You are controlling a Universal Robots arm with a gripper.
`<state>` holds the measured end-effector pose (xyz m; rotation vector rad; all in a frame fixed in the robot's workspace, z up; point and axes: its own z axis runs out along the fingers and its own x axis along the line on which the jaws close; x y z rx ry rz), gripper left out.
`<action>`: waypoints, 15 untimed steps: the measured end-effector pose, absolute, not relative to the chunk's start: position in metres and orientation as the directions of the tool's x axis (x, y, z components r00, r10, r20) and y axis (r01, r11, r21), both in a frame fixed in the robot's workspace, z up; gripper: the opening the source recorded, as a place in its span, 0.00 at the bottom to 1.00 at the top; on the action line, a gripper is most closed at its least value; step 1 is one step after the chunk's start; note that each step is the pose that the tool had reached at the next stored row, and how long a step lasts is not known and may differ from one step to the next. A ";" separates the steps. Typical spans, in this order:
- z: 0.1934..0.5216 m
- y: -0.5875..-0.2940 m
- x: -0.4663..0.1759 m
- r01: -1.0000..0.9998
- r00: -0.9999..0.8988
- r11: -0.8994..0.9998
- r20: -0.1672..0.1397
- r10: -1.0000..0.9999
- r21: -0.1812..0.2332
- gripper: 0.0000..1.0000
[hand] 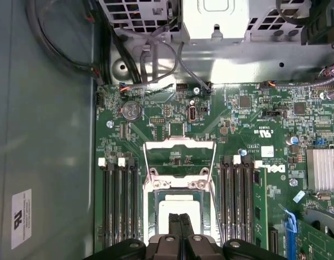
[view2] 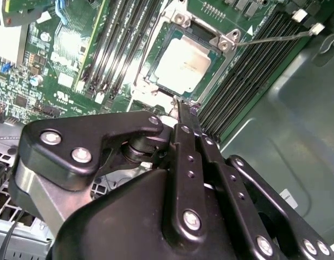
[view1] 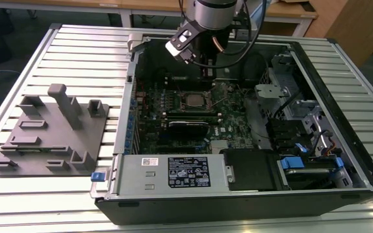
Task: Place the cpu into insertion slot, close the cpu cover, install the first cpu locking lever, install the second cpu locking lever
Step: 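Close the cpu cover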
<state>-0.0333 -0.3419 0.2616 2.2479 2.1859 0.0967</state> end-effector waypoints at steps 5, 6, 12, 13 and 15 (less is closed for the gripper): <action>0.262 -0.341 -0.025 0.999 0.027 -0.029 0.041 0.999 0.046 0.10; 0.261 -0.341 -0.023 0.999 0.027 -0.029 0.041 0.999 0.046 0.10; 0.261 -0.340 -0.010 0.999 0.027 -0.029 0.041 0.999 0.046 0.10; 0.261 -0.340 -0.008 0.999 0.027 -0.029 0.041 0.999 0.046 0.10; 0.261 -0.339 -0.004 0.999 0.027 -0.029 0.041 0.999 0.046 0.10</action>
